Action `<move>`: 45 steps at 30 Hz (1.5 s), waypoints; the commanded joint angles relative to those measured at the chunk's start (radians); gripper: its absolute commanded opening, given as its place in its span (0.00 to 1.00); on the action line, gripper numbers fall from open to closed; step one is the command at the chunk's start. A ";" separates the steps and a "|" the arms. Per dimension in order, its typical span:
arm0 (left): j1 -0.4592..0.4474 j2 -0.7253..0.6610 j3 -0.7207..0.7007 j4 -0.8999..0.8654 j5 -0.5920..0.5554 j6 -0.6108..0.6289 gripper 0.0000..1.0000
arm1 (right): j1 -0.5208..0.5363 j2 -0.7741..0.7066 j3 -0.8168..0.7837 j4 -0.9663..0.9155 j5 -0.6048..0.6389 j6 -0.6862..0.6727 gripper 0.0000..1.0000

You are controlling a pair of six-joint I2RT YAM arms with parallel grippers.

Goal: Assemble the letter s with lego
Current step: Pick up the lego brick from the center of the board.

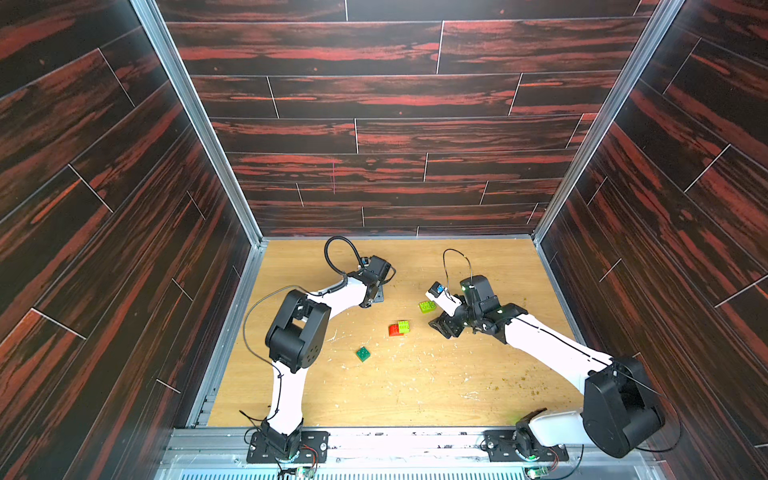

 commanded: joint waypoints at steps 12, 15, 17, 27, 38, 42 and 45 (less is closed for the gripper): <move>-0.003 0.057 0.048 -0.039 0.006 -0.040 0.40 | -0.021 -0.008 0.000 -0.005 -0.037 0.010 0.74; -0.003 0.050 0.047 -0.047 0.002 -0.019 0.31 | -0.021 -0.003 0.004 -0.010 -0.037 0.010 0.74; -0.003 0.038 0.043 -0.049 0.008 0.003 0.23 | -0.022 -0.002 0.005 -0.013 -0.035 0.010 0.74; 0.020 -0.091 0.035 -0.202 0.280 0.529 0.00 | -0.024 -0.028 -0.028 0.013 -0.124 0.066 0.74; 0.023 -0.358 -0.106 -0.315 0.657 1.202 0.00 | -0.065 -0.075 -0.118 0.063 -0.219 0.207 0.74; 0.011 -0.394 -0.118 -0.323 0.767 1.300 0.01 | -0.084 -0.087 -0.142 0.068 -0.249 0.237 0.74; -0.019 -0.360 -0.053 -0.419 0.795 1.367 0.03 | -0.099 -0.096 -0.158 0.078 -0.261 0.254 0.74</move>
